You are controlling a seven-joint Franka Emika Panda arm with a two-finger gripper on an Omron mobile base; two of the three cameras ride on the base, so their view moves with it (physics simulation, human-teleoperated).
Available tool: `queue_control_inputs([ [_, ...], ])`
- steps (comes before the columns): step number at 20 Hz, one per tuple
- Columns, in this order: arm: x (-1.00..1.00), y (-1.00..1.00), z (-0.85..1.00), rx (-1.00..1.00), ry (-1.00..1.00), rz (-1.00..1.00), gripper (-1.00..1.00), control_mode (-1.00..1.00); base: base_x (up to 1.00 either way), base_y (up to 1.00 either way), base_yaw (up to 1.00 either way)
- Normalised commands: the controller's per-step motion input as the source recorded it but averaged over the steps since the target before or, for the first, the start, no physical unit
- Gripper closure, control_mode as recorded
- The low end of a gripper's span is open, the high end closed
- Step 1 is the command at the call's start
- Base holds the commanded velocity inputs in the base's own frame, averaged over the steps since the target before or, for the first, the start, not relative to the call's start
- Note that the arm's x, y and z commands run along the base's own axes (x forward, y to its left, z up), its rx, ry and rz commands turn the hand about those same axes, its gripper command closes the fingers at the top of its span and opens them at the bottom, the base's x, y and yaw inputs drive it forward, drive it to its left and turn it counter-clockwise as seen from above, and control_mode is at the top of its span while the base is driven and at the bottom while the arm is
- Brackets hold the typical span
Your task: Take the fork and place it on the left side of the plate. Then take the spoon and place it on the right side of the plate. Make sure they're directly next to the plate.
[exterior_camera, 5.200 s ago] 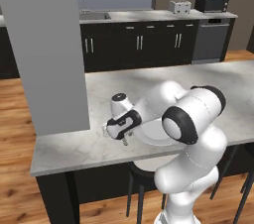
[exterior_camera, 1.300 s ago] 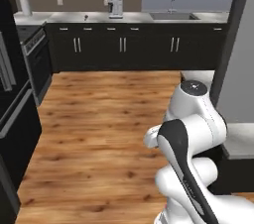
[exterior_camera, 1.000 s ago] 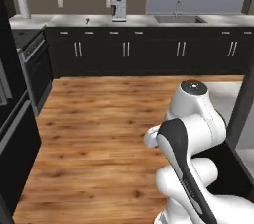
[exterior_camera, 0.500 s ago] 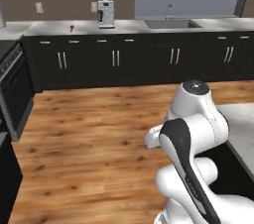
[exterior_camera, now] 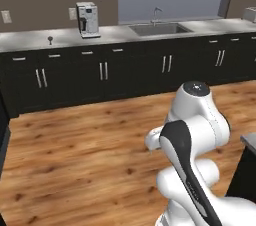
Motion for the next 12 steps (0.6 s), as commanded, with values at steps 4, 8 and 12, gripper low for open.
queue_control_inputs([
  [4,0.0,0.0,0.0,0.0,0.0,0.0,-1.0,1.0,1.0,0.48,-0.03],
  [8,0.0,0.0,0.0,0.0,0.0,0.0,-1.0,1.0,1.0,0.4,0.0],
  [12,0.0,0.0,0.0,0.0,0.0,0.0,-1.0,1.0,1.0,0.35,0.0],
])
